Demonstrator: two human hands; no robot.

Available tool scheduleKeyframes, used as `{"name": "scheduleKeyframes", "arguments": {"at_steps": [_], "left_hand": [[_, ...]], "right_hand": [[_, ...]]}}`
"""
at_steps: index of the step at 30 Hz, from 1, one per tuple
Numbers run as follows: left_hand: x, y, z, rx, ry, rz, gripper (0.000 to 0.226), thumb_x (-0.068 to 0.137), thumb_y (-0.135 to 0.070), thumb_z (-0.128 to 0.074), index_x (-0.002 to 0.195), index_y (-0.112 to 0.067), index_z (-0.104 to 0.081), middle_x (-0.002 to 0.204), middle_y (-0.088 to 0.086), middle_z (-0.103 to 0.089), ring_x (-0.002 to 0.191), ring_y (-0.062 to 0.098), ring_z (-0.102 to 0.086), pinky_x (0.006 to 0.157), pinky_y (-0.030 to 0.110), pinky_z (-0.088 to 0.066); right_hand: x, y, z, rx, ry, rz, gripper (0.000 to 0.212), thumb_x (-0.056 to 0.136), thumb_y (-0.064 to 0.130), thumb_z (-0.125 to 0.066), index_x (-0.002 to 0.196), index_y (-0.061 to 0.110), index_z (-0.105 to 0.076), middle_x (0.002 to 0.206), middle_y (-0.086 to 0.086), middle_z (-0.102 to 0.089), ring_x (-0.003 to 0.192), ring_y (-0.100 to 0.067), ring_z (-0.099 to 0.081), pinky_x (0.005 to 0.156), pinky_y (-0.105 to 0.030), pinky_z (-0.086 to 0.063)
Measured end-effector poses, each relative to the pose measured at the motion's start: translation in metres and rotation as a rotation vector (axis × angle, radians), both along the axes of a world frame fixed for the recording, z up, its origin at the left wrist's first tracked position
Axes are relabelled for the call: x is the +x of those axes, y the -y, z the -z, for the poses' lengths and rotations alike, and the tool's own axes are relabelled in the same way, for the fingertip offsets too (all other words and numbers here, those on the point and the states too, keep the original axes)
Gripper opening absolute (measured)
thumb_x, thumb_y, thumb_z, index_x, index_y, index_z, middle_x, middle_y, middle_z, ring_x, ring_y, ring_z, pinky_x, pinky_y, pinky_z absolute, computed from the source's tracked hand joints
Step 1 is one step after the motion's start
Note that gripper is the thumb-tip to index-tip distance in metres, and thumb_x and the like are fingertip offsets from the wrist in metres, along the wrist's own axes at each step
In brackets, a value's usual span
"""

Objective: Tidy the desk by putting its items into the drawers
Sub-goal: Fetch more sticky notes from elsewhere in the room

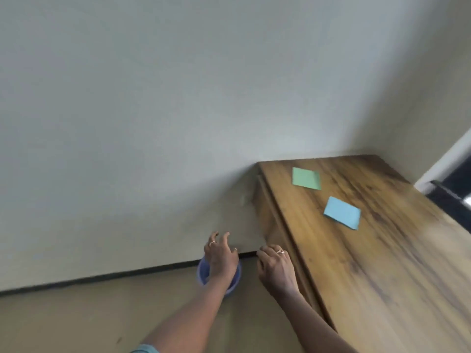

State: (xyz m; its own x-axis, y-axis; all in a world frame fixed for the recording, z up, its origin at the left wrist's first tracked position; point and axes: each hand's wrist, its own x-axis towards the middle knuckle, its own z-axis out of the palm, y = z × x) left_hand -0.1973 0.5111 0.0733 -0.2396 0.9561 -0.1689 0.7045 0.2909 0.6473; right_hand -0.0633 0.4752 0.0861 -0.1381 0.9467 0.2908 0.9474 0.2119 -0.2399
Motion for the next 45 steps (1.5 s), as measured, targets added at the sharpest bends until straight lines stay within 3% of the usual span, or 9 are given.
{"name": "scheduleKeyframes", "arguments": {"at_steps": [7,10,13,17,21,26,34,39,45], "left_hand": [[-0.091,0.122,0.038,-0.059,0.102,-0.347,0.049,0.077,-0.008,-0.066,0.126,-0.012,-0.057,0.139,0.015,-0.046,0.128,0.036,-0.046,0.106,0.040,-0.036],[-0.133,0.189,0.047,-0.152,0.155,-0.497,0.051,0.087,-0.013,-0.054,0.136,-0.020,-0.045,0.151,0.005,-0.029,0.139,0.027,-0.029,0.113,0.035,-0.027],[-0.180,0.267,0.062,-0.168,0.159,-0.647,0.049,0.092,-0.015,-0.049,0.139,-0.023,-0.041,0.154,0.003,-0.023,0.141,0.023,-0.024,0.114,0.033,-0.025],[-0.241,0.385,0.079,-0.195,0.172,-0.863,0.048,0.092,-0.015,-0.049,0.138,-0.025,-0.041,0.153,0.000,-0.023,0.140,0.021,-0.025,0.114,0.031,-0.025],[-0.295,0.511,0.102,-0.256,0.146,-1.127,0.048,0.090,-0.017,-0.050,0.137,-0.027,-0.043,0.151,-0.003,-0.028,0.137,0.019,-0.032,0.111,0.026,-0.027],[-0.341,0.619,0.134,-0.356,0.176,-1.349,0.049,0.087,-0.017,-0.053,0.135,-0.024,-0.046,0.148,0.001,-0.037,0.137,0.017,-0.034,0.110,0.025,-0.026],[-0.417,0.696,0.209,-0.527,0.279,-1.489,0.049,0.088,-0.015,-0.054,0.136,-0.022,-0.047,0.147,0.003,-0.036,0.135,0.022,-0.036,0.110,0.029,-0.030],[-0.469,0.717,0.281,-0.628,0.404,-1.563,0.049,0.087,-0.013,-0.054,0.136,-0.020,-0.048,0.146,0.004,-0.038,0.132,0.025,-0.038,0.107,0.030,-0.034],[-0.533,0.751,0.432,-0.683,0.528,-1.560,0.053,0.088,-0.005,-0.048,0.140,-0.015,-0.041,0.148,0.004,-0.034,0.135,0.024,-0.034,0.111,0.032,-0.034]], "right_hand": [[-0.111,0.058,0.041,-0.153,0.139,-0.291,0.038,0.068,0.017,-0.043,0.088,0.007,-0.074,0.093,-0.012,-0.072,0.081,-0.032,-0.068,0.060,-0.038,-0.057],[-0.163,0.104,0.048,-0.160,0.154,-0.408,0.032,0.063,0.004,-0.060,0.094,0.004,-0.071,0.095,-0.013,-0.071,0.082,-0.033,-0.068,0.062,-0.040,-0.057],[-0.218,0.163,0.064,-0.193,0.129,-0.558,0.045,0.057,-0.007,-0.072,0.101,0.000,-0.068,0.102,-0.017,-0.069,0.089,-0.035,-0.067,0.069,-0.043,-0.058],[-0.280,0.252,0.087,-0.253,0.162,-0.711,0.043,0.056,-0.007,-0.070,0.098,-0.001,-0.069,0.102,-0.020,-0.068,0.085,-0.038,-0.067,0.066,-0.041,-0.057],[-0.329,0.335,0.104,-0.323,0.220,-0.878,0.039,0.056,0.004,-0.058,0.093,0.002,-0.072,0.099,-0.020,-0.068,0.080,-0.038,-0.067,0.060,-0.040,-0.057],[-0.383,0.401,0.131,-0.360,0.285,-1.054,0.041,0.049,-0.001,-0.079,0.089,0.003,-0.073,0.097,-0.019,-0.067,0.078,-0.038,-0.067,0.058,-0.041,-0.057],[-0.510,0.425,0.197,-0.410,0.360,-1.307,0.056,0.038,-0.009,-0.086,0.090,0.006,-0.073,0.099,-0.013,-0.067,0.079,-0.034,-0.067,0.058,-0.035,-0.058],[-0.590,0.440,0.268,-0.488,0.474,-1.390,0.056,0.043,-0.007,-0.086,0.095,0.007,-0.072,0.103,-0.009,-0.067,0.083,-0.032,-0.066,0.060,-0.035,-0.058],[-0.662,0.464,0.421,-0.573,0.657,-1.448,0.052,0.058,-0.003,-0.082,0.108,0.003,-0.067,0.111,-0.013,-0.065,0.096,-0.039,-0.062,0.067,-0.043,-0.056]]}}
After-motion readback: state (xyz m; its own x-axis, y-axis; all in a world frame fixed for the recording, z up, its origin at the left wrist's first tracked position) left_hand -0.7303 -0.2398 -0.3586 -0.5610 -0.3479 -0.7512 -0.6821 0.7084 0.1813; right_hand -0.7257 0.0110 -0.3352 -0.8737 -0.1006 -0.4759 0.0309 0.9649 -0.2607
